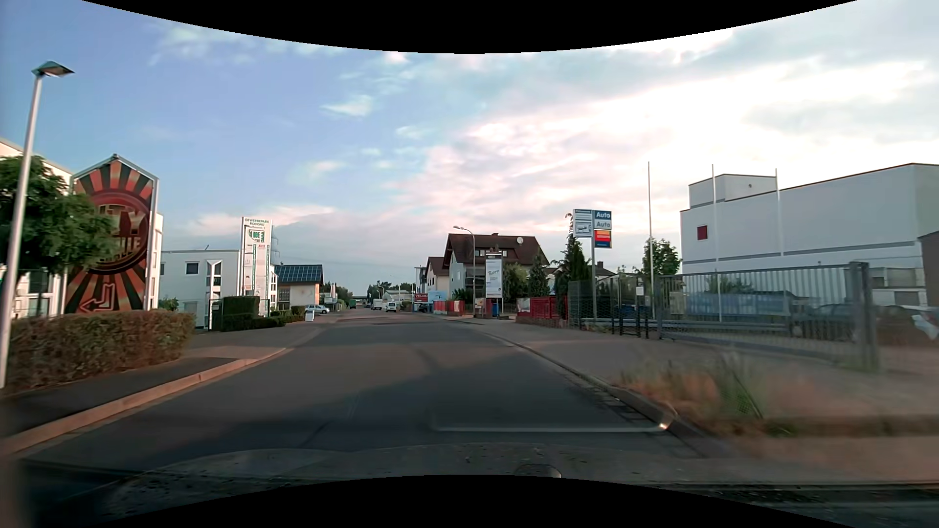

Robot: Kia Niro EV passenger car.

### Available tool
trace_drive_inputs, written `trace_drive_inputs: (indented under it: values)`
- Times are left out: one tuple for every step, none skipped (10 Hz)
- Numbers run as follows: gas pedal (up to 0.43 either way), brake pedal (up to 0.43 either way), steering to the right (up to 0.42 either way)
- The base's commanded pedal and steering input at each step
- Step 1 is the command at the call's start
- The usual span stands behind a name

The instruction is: Follow the waypoints while adhering to traffic rules and regulations

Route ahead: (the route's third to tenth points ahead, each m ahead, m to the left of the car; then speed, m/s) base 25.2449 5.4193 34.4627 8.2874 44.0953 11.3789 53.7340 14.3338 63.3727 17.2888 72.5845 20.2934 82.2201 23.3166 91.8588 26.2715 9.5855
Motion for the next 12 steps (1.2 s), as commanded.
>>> trace_drive_inputs:
  values:
    - [0.067, 0.000, -0.063]
    - [0.067, 0.000, -0.063]
    - [0.067, 0.000, -0.063]
    - [0.067, 0.000, -0.062]
    - [0.067, 0.000, -0.063]
    - [0.067, 0.000, -0.064]
    - [0.067, 0.000, -0.066]
    - [0.067, 0.000, -0.068]
    - [0.067, 0.000, -0.068]
    - [0.067, 0.000, -0.068]
    - [0.067, 0.000, -0.068]
    - [0.067, 0.000, -0.067]
